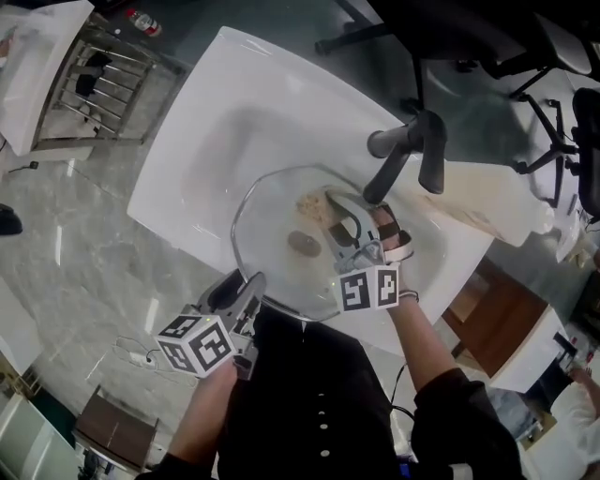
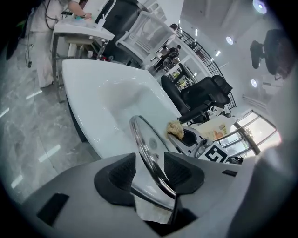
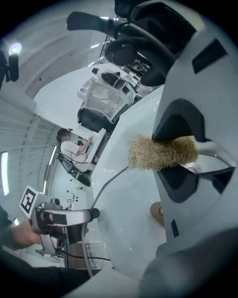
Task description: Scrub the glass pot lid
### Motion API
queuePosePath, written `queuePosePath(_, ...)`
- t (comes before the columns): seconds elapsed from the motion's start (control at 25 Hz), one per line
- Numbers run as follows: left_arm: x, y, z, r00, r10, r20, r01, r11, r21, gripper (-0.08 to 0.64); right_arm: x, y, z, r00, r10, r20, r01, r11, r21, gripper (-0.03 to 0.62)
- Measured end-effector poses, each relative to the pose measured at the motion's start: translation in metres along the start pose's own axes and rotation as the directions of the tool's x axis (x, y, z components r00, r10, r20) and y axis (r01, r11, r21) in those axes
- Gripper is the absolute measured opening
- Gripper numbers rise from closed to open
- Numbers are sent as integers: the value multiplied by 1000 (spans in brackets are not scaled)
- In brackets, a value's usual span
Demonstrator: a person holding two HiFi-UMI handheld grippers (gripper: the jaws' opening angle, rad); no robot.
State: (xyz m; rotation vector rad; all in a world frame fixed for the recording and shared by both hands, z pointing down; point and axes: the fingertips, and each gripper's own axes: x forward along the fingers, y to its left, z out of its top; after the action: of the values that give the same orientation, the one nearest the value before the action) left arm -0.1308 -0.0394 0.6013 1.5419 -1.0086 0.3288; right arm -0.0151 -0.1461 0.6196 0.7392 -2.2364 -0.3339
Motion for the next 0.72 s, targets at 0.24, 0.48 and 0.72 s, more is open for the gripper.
queuePosePath(0.24,4,-1,0,1000,-10,5,10,999,-35,164,36,9,-4,999,22,-48,-29,989,-146,147)
queuePosePath(0.48,4,1,2,1000,-11,4,11,997,-74,149,63,16,-6,994,11,-112,-39,966,-254,147)
queuePosePath(0.72,4,1,3,1000,1,-10,-2,999,-50,147,79,25,-20,982,-6,-189,-52,951,-306,147)
